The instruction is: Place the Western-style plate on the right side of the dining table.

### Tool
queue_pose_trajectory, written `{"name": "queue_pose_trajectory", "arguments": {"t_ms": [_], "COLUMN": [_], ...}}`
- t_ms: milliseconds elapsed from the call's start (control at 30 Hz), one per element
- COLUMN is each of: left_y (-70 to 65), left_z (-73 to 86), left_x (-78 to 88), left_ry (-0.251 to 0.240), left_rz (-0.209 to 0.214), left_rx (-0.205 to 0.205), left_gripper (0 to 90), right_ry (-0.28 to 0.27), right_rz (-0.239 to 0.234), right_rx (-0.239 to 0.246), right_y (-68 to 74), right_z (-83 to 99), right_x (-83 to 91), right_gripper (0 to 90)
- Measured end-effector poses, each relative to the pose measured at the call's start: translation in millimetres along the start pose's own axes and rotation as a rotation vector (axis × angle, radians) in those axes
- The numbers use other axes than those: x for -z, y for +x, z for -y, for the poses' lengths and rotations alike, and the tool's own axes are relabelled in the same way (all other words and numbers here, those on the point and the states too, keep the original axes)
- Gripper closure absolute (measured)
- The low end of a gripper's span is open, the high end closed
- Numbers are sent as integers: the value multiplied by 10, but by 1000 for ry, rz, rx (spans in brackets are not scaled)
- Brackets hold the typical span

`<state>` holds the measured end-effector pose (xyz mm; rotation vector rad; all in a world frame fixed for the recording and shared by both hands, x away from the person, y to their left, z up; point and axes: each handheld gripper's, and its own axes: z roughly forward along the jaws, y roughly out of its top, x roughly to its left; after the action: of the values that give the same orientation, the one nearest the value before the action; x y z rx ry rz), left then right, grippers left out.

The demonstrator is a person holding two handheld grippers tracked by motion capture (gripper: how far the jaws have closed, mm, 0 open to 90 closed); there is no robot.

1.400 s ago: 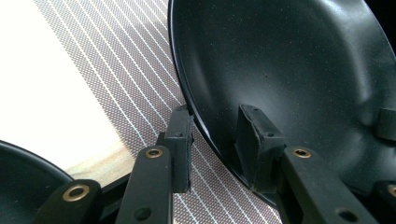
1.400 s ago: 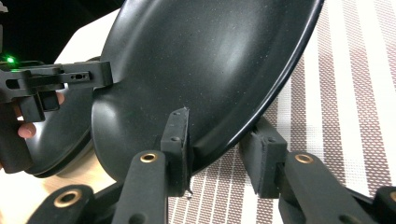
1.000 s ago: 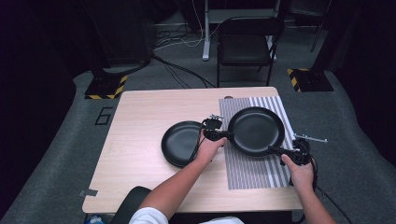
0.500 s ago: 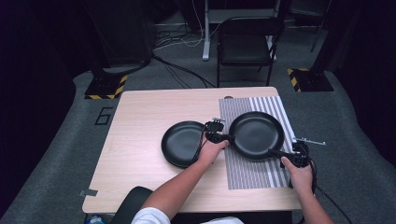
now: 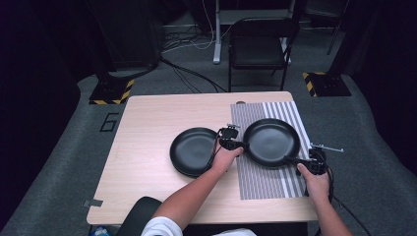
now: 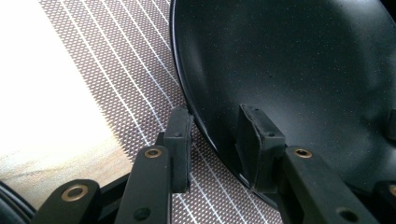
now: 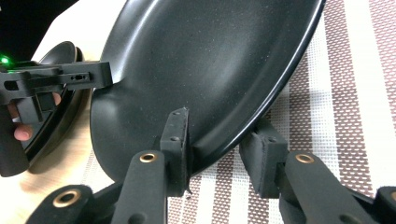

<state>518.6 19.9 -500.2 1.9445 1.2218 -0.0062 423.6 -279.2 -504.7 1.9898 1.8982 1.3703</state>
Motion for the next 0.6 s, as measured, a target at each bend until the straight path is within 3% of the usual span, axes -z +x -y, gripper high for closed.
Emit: {"name": "queue_pose_trajectory", "arguments": {"t_ms": [600], "left_y": [-14], "left_z": [-25], "left_x": [-60], "left_ry": [30], "left_rz": [-35], "left_rx": [7], "left_gripper": [650], "right_ry": [9], "right_rz": [11], "right_rx": [-25], "right_y": [-34], "right_z": [-21], "right_x": [-51], "right_gripper": [634]}}
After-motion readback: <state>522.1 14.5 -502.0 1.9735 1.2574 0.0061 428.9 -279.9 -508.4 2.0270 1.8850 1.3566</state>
